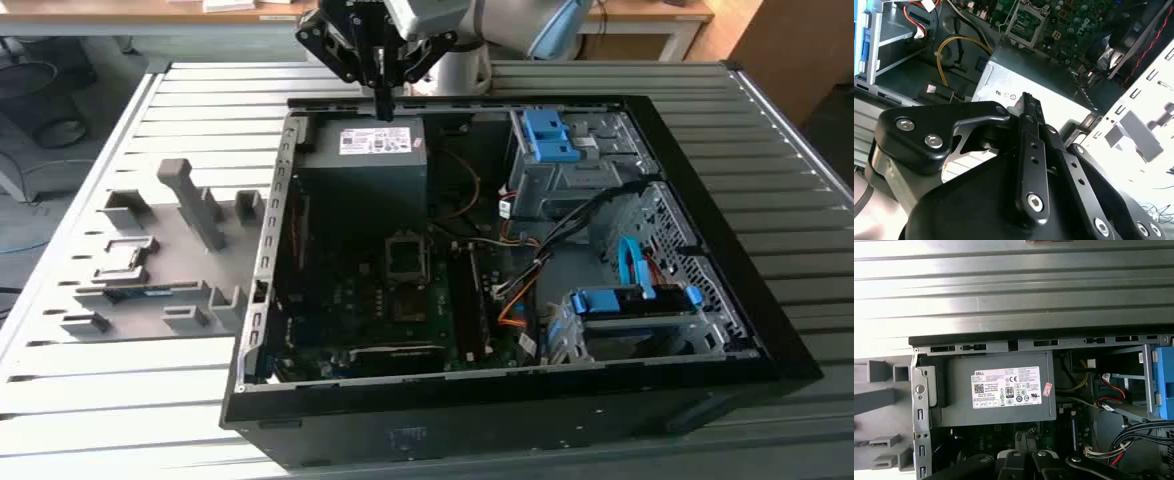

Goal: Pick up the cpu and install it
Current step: 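Reach for the cpu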

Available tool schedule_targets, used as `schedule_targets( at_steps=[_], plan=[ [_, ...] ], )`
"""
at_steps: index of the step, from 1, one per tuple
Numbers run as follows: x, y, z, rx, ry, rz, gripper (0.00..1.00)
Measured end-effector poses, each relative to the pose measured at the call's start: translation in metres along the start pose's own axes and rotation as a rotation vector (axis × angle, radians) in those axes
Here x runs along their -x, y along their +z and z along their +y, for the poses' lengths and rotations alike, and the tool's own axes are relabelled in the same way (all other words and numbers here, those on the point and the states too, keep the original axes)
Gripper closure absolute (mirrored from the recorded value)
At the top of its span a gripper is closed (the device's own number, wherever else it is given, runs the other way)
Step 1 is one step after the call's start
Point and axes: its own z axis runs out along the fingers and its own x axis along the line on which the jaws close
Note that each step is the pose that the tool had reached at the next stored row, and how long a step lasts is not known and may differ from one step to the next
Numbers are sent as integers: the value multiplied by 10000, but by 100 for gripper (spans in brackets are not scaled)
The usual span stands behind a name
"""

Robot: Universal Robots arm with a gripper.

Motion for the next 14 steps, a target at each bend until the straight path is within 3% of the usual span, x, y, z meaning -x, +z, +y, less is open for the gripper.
schedule_targets(
  at_steps=[9, 14],
  plan=[
    [-9, -1, 0, -1, 1, 1, 90],
    [-80, -3, -6, -1, -1, -3, 90]
  ],
)
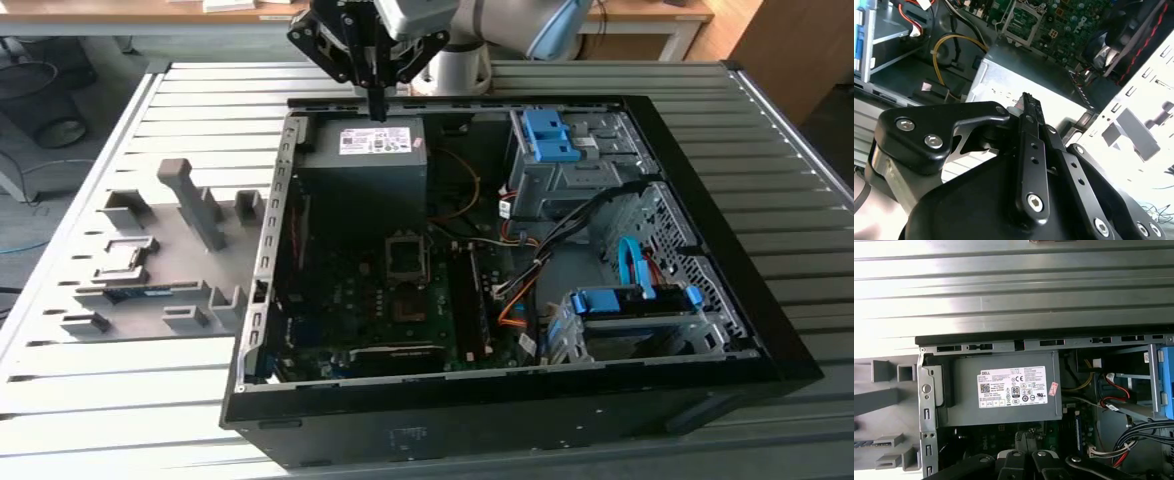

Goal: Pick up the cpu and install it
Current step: 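Reach for the cpu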

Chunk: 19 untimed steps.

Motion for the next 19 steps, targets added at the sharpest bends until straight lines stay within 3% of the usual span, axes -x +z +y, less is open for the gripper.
schedule_targets(
  at_steps=[19],
  plan=[
    [-346, -10, -26, 2, 0, -21, 90]
  ],
)
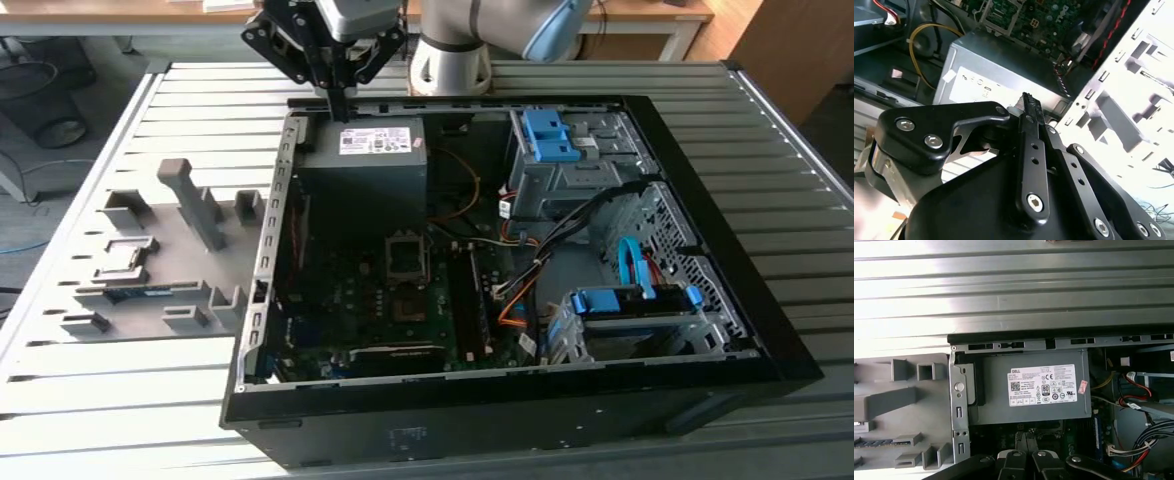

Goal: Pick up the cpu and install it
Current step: 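Reach for the cpu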

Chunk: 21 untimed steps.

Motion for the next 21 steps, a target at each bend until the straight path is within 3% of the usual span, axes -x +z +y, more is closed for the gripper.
schedule_targets(
  at_steps=[7, 21],
  plan=[
    [-150, -4, -11, 1, -1, -6, 90],
    [-381, -11, -29, 1, 0, -9, 90]
  ],
)
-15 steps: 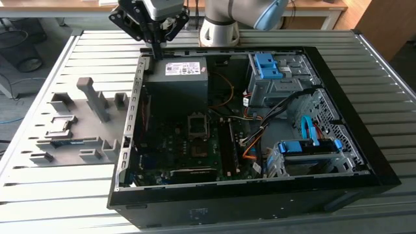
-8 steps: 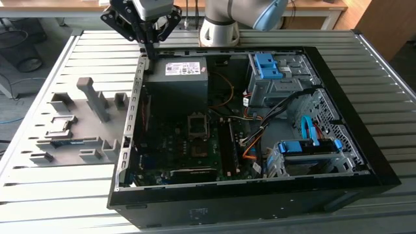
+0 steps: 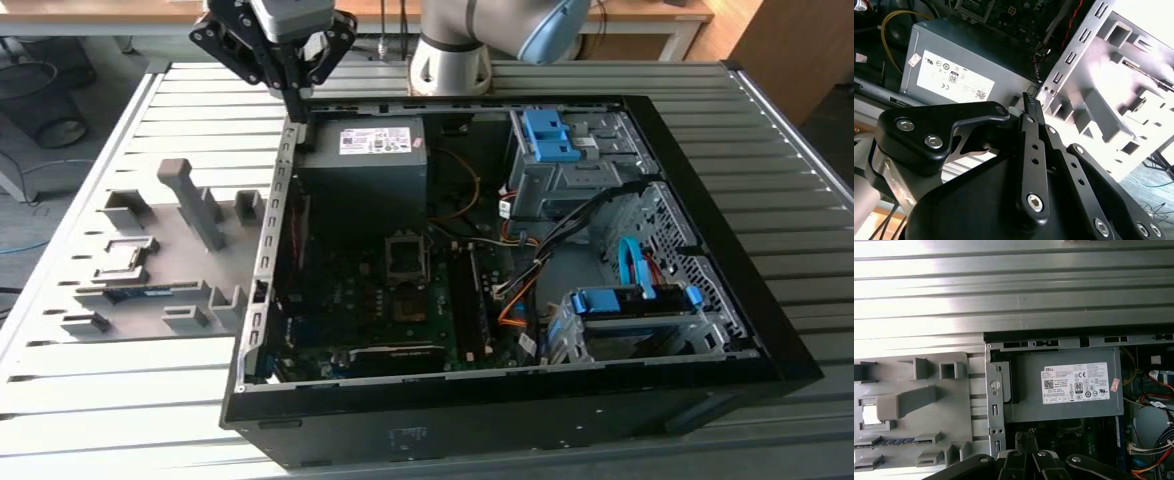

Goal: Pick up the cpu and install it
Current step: 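Reach for the cpu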

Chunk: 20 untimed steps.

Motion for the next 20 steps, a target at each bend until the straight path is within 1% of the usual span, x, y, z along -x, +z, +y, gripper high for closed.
schedule_targets(
  at_steps=[6, 20],
  plan=[
    [-116, -4, -9, 0, -1, -2, 90],
    [-328, -10, -25, 0, -1, -2, 90]
  ],
)
